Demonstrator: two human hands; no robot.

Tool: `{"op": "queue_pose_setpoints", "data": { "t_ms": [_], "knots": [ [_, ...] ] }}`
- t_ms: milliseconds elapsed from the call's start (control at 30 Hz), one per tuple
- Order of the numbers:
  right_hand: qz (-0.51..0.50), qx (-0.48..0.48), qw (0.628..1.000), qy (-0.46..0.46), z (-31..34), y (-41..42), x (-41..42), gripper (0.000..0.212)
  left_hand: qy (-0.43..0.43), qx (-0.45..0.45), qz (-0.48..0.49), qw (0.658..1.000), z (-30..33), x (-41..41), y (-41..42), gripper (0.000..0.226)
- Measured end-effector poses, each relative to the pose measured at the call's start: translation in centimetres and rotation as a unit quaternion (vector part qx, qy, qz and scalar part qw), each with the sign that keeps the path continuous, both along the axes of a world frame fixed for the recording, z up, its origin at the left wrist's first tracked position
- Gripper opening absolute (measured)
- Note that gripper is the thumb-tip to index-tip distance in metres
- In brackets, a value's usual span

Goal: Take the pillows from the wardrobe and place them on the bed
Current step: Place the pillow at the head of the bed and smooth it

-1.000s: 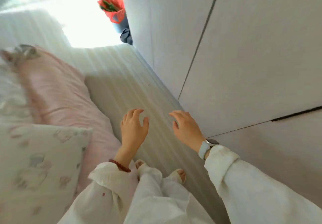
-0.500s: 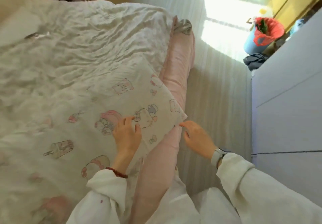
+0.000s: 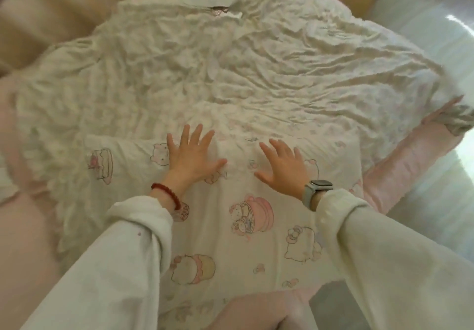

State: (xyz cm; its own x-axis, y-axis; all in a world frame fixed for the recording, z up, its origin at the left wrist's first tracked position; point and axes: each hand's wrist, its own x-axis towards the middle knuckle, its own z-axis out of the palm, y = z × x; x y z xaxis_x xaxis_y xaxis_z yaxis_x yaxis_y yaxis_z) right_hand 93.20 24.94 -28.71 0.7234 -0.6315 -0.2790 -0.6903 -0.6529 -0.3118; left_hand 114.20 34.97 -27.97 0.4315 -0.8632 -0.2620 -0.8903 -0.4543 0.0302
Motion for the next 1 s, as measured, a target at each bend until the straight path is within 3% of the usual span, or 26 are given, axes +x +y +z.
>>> {"op": "queue_pose_setpoints", "data": {
  "t_ms": [100,167,400,567,767,1000],
  "knots": [
    [0.023,0.04,0.998,0.03,-3.1,-3.2,3.4,0.085,-0.007,0.048,0.021,0.999,-2.3,1.6,-1.0,0.092],
    [0.02,0.079,0.995,0.049,-4.9,-4.3,4.8,0.086,-0.035,0.029,0.014,0.999,-3.7,1.9,-1.1,0.083],
    [-0.027,-0.051,0.998,-0.033,-5.8,-1.2,5.7,0.035,-0.082,-0.172,-0.041,0.981,-3.2,-0.2,0.4,0.026],
    [-0.039,-0.117,0.987,-0.105,-2.2,2.1,5.9,0.018,-0.07,-0.207,0.008,0.976,1.0,-1.3,3.6,0.025],
    [0.026,-0.181,0.968,-0.17,5.0,8.9,7.6,0.013,-0.077,-0.247,0.108,0.96,7.1,-2.0,12.9,0.028],
    [0.09,-0.214,0.928,-0.293,13.4,26.3,11.7,0.016,-0.043,-0.347,0.272,0.896,12.9,-2.1,31.3,0.042]
  ]
}}
